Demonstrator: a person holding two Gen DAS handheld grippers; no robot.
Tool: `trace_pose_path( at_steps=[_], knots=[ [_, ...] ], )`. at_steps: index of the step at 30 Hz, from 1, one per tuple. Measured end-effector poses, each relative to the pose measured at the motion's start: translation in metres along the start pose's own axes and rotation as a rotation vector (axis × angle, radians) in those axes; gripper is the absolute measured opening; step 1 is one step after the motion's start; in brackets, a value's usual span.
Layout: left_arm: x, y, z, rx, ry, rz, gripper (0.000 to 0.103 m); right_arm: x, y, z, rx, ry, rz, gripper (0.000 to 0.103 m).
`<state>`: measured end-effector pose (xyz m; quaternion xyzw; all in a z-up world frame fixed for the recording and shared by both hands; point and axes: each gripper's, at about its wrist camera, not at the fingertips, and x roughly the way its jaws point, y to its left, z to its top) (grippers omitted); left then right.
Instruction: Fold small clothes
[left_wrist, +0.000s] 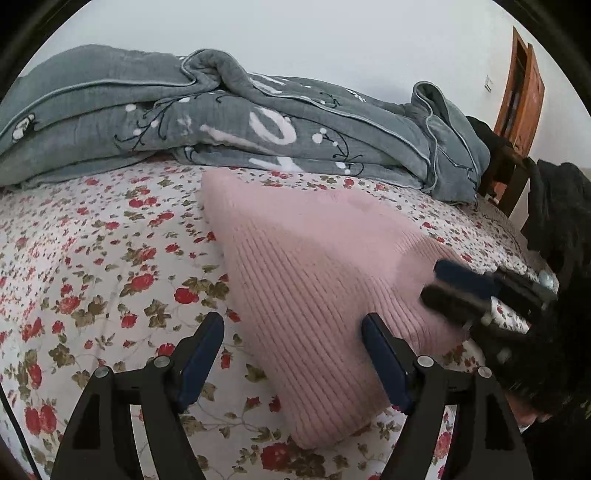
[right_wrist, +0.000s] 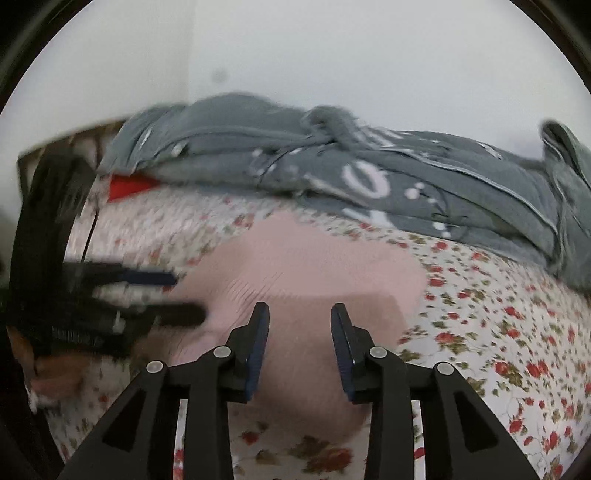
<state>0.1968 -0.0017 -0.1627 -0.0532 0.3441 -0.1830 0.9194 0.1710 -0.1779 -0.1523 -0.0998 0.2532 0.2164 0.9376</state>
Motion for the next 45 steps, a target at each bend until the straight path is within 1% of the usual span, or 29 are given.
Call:
trace_pose_path(
  at_steps=[2, 5, 8, 10, 13, 15, 18, 21, 23, 26, 31, 34, 36, 37, 39, 45],
  knots=[
    [0.000, -0.001, 0.000, 0.004, -0.007, 0.007, 0.077, 0.004, 0.004, -0.006, -0.038, 0.025, -0.017, 0.034],
    [-0.003, -0.001, 0.000, 0.008, -0.022, 0.011, 0.077, 0.002, -0.002, -0.011, -0.068, 0.042, -0.044, 0.033],
    [-0.005, -0.001, 0.001, 0.004, -0.029, -0.003, 0.077, 0.004, -0.012, -0.018, -0.093, 0.074, -0.096, 0.033],
    [-0.005, -0.001, 0.002, 0.000, -0.026, -0.017, 0.077, 0.006, -0.019, -0.021, -0.079, 0.088, -0.094, 0.032],
    [-0.004, -0.002, 0.001, 0.005, -0.018, -0.015, 0.077, 0.005, -0.027, -0.022, -0.048, 0.096, -0.092, 0.029],
    [-0.003, -0.002, 0.001, 0.000, -0.011, -0.018, 0.077, 0.004, -0.033, -0.020, -0.023, 0.100, -0.098, 0.029],
    [-0.002, -0.001, 0.002, -0.014, -0.010, -0.020, 0.077, -0.003, -0.049, -0.017, 0.049, 0.082, -0.079, 0.029],
    [-0.003, -0.002, 0.005, -0.027, -0.022, -0.023, 0.075, -0.007, -0.066, -0.013, 0.158, 0.051, -0.036, 0.029],
    [-0.002, -0.005, 0.007, -0.029, -0.024, -0.018, 0.075, -0.006, -0.070, -0.011, 0.196, 0.045, -0.030, 0.029],
    [0.001, -0.011, 0.008, -0.027, -0.023, -0.014, 0.075, -0.002, -0.064, -0.008, 0.190, 0.054, -0.051, 0.029],
    [0.007, -0.019, 0.006, -0.012, -0.003, 0.008, 0.075, 0.012, -0.054, -0.012, 0.153, 0.115, -0.107, 0.028],
    [0.008, -0.019, 0.004, -0.003, 0.004, 0.019, 0.075, 0.013, -0.057, -0.011, 0.159, 0.127, -0.101, 0.029],
    [0.008, -0.019, 0.004, -0.006, 0.006, 0.017, 0.075, 0.013, -0.060, -0.011, 0.169, 0.136, -0.078, 0.029],
    [0.009, -0.018, 0.004, -0.008, 0.009, 0.016, 0.076, 0.013, -0.062, -0.011, 0.171, 0.143, -0.063, 0.030],
    [0.009, -0.018, 0.004, -0.014, 0.013, 0.017, 0.076, 0.014, -0.063, -0.010, 0.176, 0.148, -0.053, 0.031],
    [0.009, -0.017, 0.005, -0.016, 0.017, 0.013, 0.076, 0.014, -0.064, -0.011, 0.188, 0.149, -0.047, 0.033]
  ],
)
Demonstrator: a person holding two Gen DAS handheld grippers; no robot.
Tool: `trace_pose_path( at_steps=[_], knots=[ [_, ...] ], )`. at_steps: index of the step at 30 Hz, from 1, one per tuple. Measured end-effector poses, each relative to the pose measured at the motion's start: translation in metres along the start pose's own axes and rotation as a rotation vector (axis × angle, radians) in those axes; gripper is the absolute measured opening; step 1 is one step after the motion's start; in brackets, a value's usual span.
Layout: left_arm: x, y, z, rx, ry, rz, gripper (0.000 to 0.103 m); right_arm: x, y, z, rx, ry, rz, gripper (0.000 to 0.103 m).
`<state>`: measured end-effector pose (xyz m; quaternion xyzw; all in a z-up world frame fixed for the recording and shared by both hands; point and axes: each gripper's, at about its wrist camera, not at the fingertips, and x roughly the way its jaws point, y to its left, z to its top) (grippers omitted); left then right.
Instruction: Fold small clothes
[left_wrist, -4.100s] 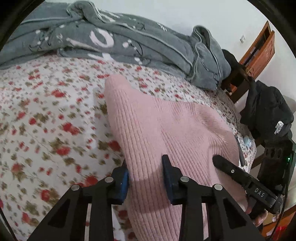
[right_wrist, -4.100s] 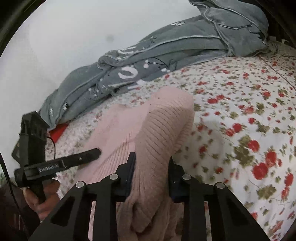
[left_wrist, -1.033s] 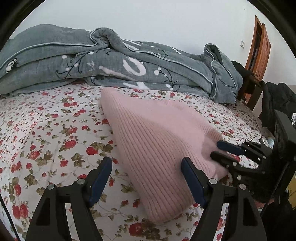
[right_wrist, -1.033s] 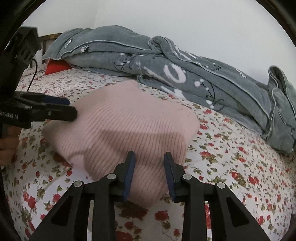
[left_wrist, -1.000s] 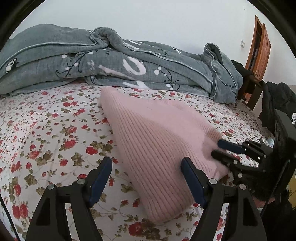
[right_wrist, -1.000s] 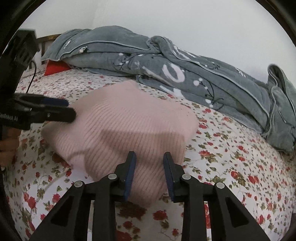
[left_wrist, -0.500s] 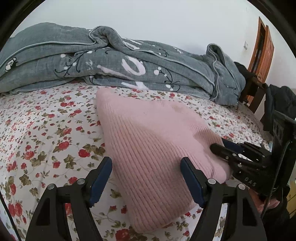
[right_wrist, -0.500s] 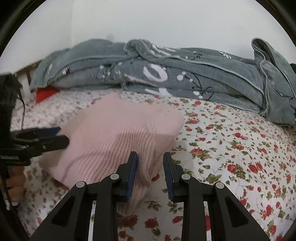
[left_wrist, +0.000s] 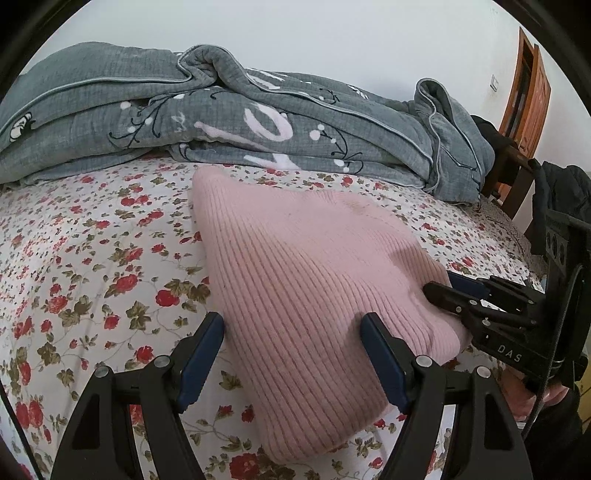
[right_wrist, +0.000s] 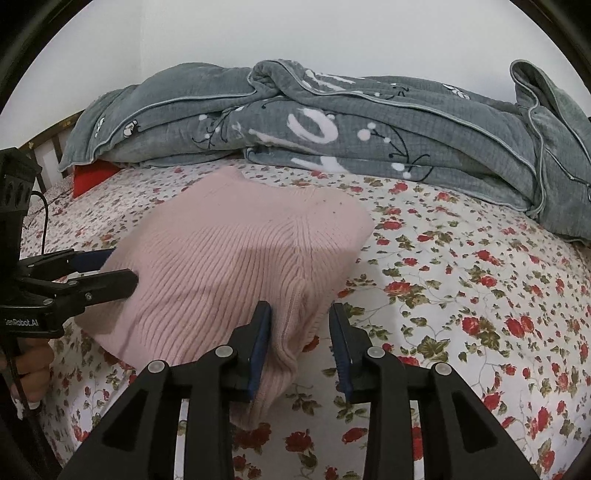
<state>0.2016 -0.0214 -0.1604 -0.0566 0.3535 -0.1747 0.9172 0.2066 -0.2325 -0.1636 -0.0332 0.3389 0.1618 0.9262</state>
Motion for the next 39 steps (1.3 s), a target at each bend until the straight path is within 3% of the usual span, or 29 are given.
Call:
trace_pose_path(
  at_steps=[5, 7, 15, 19, 26, 33, 36, 39],
  knots=[
    [0.000, -0.002, 0.001, 0.017, 0.007, 0.015, 0.076, -0.007, -0.002, 0.004, 0.037, 0.009, -0.007, 0.037],
    [0.001, -0.001, 0.003, 0.011, 0.028, 0.011, 0.076, -0.011, -0.002, 0.002, 0.053, 0.015, -0.027, 0.043],
    [-0.008, 0.005, -0.019, -0.040, 0.106, -0.034, 0.076, -0.042, -0.008, -0.034, 0.146, 0.025, -0.021, 0.044],
    [-0.030, 0.005, -0.027, -0.083, 0.117, -0.023, 0.074, -0.071, -0.004, -0.032, 0.151, 0.016, -0.052, 0.044],
    [-0.090, -0.022, -0.012, -0.053, 0.077, 0.033, 0.075, -0.121, 0.009, -0.014, 0.222, -0.001, -0.105, 0.048],
    [-0.142, -0.052, -0.006, -0.029, 0.038, 0.142, 0.080, -0.173, 0.034, -0.003, 0.203, 0.004, -0.177, 0.062],
    [-0.163, -0.063, -0.007, -0.027, 0.029, 0.153, 0.080, -0.190, 0.041, -0.003, 0.186, -0.004, -0.217, 0.087],
    [-0.179, -0.073, -0.008, -0.021, 0.008, 0.196, 0.083, -0.207, 0.048, -0.004, 0.161, -0.018, -0.239, 0.095]
  ],
)
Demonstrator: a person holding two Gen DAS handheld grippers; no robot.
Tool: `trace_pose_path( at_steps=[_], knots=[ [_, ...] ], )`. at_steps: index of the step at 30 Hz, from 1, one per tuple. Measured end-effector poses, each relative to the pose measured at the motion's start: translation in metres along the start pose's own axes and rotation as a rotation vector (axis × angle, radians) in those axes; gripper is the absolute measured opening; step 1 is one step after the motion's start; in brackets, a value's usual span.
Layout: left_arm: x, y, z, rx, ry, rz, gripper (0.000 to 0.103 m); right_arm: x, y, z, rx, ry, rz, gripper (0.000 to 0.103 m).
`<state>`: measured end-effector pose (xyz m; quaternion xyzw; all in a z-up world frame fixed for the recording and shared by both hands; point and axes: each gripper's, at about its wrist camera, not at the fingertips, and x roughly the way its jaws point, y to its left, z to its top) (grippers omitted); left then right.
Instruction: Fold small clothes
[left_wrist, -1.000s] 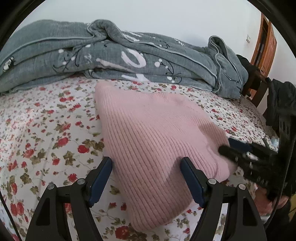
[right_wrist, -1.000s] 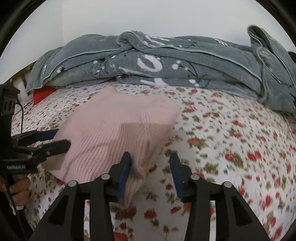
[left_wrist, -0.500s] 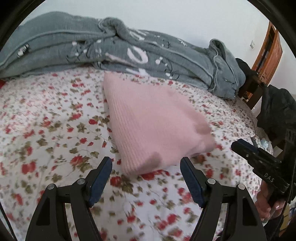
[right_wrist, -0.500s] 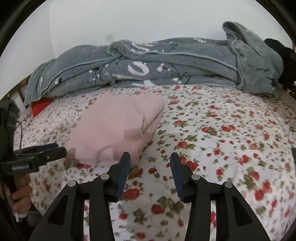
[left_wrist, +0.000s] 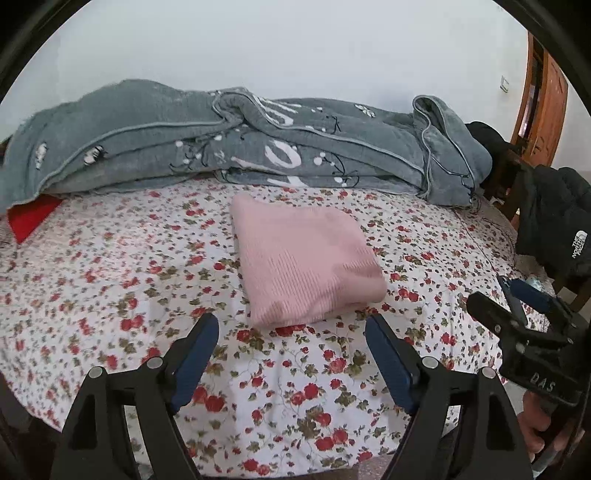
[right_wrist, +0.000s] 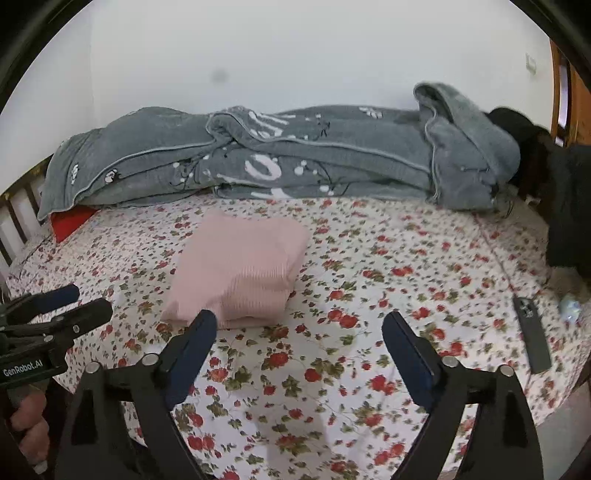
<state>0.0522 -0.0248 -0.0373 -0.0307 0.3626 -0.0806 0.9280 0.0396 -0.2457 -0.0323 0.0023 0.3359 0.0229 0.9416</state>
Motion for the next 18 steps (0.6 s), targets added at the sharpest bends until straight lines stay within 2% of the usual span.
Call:
trace_pose_path(
  at_steps=[3, 9, 18],
  knots=[
    [-0.014, -0.007, 0.000, 0.017, -0.027, 0.035, 0.088, -0.012, -0.002, -0.001, 0.001, 0.000, -0.021, 0.098],
    [-0.031, -0.017, -0.001, 0.025, -0.034, 0.042, 0.089, -0.037, -0.006, -0.003, 0.016, -0.014, -0.018, 0.099],
    [-0.043, -0.019, -0.010, 0.019, -0.039, 0.046, 0.089, -0.052, -0.007, -0.007, 0.029, -0.020, -0.015, 0.099]
  ],
)
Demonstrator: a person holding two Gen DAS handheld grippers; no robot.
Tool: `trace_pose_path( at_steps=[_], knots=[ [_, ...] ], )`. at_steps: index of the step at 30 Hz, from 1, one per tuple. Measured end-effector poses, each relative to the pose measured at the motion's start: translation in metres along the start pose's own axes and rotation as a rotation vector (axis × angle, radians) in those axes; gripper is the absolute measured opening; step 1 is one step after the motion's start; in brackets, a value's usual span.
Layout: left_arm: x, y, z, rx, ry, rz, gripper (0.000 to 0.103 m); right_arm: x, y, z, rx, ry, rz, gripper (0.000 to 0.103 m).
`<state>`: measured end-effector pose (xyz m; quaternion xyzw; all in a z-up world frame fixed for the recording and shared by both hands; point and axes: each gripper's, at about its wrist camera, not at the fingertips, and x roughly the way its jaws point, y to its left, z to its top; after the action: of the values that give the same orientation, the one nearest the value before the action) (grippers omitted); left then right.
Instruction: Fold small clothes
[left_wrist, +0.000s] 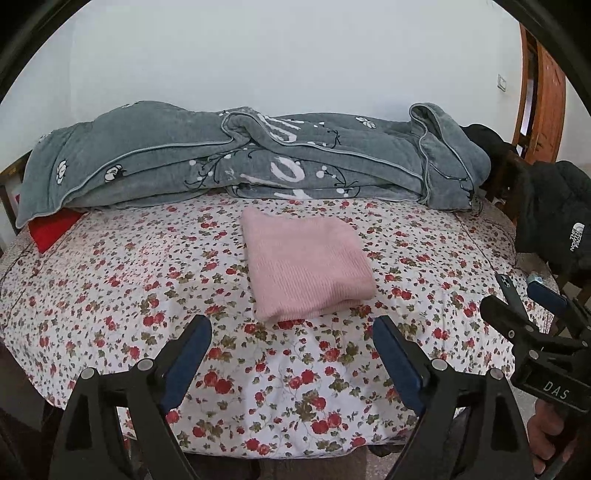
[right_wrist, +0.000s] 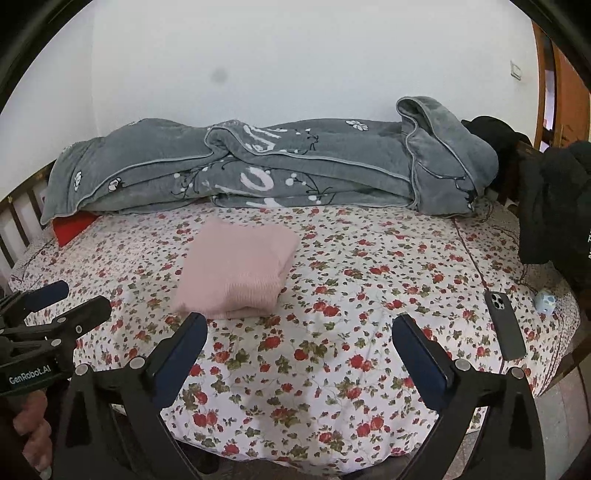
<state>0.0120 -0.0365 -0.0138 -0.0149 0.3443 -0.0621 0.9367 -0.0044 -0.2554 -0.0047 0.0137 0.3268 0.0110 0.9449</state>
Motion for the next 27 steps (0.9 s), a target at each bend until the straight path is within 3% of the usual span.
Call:
trace_pose_path(
  at_steps=[27],
  knots=[
    [-0.013, 0.003, 0.002, -0.013, -0.024, 0.007, 0.089, -0.008, -0.003, 0.001, 0.021, -0.007, 0.000, 0.099]
  ],
)
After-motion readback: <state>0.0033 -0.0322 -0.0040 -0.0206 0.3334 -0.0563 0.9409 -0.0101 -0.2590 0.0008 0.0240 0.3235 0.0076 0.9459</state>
